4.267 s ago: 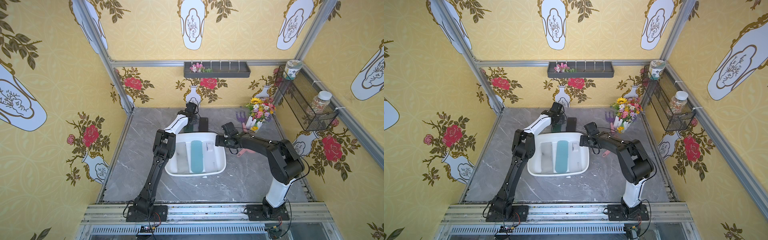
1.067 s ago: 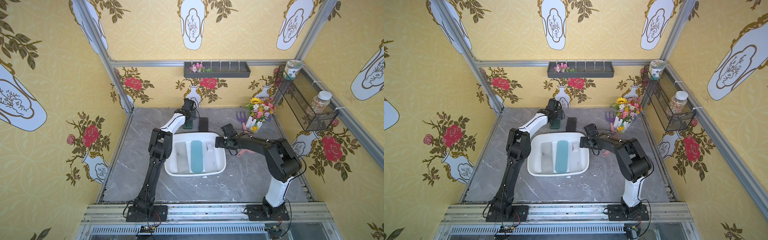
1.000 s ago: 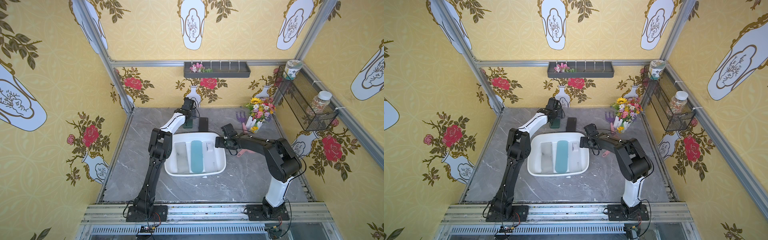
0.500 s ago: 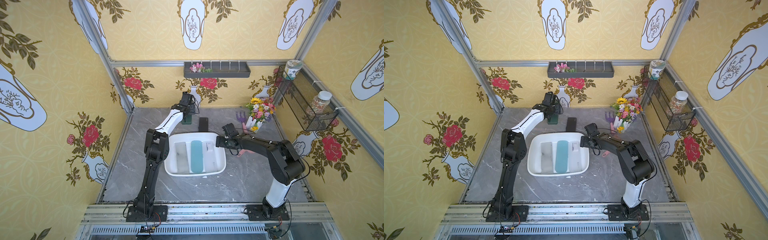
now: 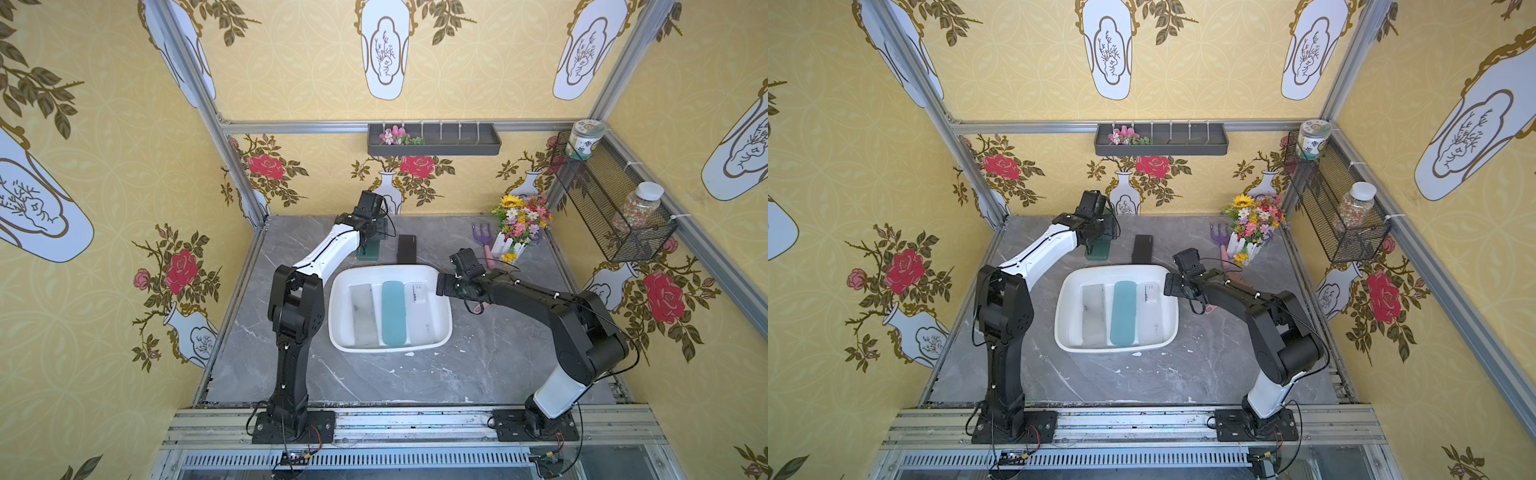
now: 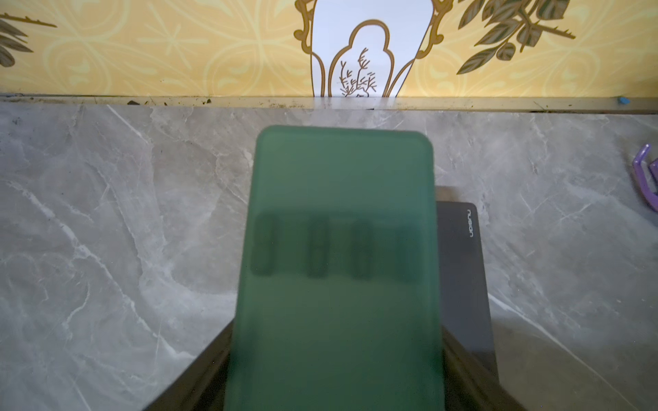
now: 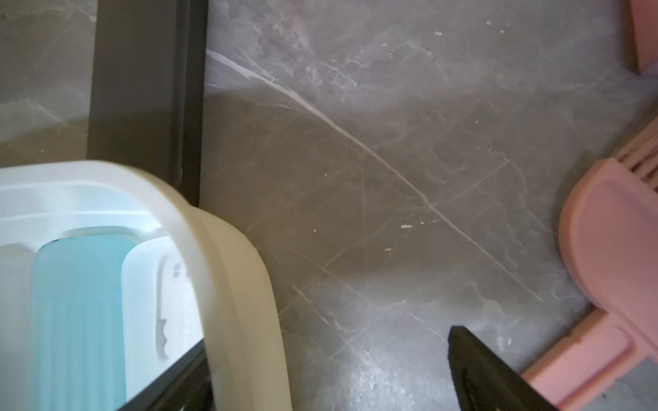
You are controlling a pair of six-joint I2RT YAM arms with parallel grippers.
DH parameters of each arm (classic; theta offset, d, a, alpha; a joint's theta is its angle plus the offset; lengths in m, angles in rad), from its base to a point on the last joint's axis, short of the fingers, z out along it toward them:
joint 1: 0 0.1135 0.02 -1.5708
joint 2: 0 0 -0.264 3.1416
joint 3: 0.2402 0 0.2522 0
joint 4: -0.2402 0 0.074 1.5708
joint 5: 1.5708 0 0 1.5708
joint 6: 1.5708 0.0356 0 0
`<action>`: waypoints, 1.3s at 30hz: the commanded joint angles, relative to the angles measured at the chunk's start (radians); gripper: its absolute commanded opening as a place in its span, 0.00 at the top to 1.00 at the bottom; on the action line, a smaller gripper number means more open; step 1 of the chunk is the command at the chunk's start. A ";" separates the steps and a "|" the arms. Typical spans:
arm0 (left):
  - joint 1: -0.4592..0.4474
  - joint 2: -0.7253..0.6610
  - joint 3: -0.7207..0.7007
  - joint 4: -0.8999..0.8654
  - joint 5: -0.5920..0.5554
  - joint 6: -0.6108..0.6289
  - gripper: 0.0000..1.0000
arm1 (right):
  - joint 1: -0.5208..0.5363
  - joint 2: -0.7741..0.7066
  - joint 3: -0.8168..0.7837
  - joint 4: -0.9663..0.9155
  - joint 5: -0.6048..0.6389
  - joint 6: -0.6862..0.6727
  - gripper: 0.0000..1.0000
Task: Put the pencil case into the storage box
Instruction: Place the pencil case at the storage box.
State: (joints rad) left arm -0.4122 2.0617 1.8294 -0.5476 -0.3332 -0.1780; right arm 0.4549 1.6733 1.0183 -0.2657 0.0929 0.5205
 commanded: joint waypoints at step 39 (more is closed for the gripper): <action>-0.183 -0.472 -0.861 0.161 -0.120 -0.316 0.38 | 0.254 -0.065 -0.015 -0.090 0.181 0.082 0.03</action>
State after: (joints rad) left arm -0.5949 1.5673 0.9615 -0.4332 -0.4187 -0.4824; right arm 0.7063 1.6154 1.0061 -0.3424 0.2417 0.5972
